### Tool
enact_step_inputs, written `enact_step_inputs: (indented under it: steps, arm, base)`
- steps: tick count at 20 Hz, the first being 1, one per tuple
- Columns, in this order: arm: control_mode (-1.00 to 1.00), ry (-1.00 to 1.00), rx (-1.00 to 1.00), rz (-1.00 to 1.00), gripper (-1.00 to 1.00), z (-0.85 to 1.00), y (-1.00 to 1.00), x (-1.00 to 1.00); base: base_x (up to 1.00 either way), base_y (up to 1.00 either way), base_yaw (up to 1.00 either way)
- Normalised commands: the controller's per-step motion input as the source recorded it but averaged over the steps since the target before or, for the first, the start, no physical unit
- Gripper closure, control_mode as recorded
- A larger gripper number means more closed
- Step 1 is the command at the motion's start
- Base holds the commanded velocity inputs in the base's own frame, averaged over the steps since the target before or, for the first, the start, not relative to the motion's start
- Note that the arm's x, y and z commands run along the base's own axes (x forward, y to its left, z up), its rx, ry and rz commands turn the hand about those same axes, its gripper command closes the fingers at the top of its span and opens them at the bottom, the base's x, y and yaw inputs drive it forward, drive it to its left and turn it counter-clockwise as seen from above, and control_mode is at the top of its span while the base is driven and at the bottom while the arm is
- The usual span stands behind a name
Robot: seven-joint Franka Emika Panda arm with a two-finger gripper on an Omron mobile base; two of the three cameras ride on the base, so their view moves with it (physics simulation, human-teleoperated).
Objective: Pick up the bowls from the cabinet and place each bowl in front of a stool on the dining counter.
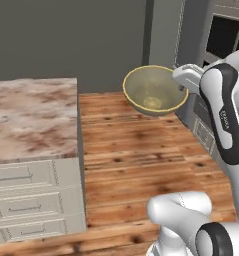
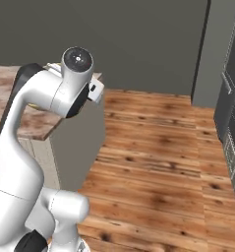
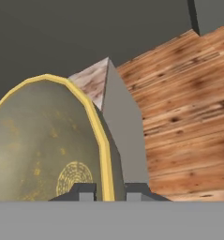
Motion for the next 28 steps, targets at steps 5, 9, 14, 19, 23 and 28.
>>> enact_step_inputs:
  steps: [5,9,14,19,23,28]
  arm:
    - [1.00,0.00,0.00,0.00,1.00,0.00,0.00,0.00]
    - [1.00,0.00,0.00,0.00,1.00,0.00,0.00,0.00]
    - [1.00,0.00,0.00,0.00,1.00,0.00,0.00,0.00]
    - [1.00,0.00,0.00,0.00,1.00,0.00,0.00,0.00]
    - [1.00,0.00,0.00,0.00,1.00,0.00,0.00,0.00]
    - [1.00,0.00,0.00,0.00,1.00,0.00,0.00,0.00]
  base:
    - [0.91,-0.65,-0.04]
    - [1.00,-0.46,-0.05]
    - [1.00,-0.36,-0.02]
    - [1.00,-0.09,0.00]
    - [1.00,0.00,0.00]
    - [1.00,0.00,0.00]
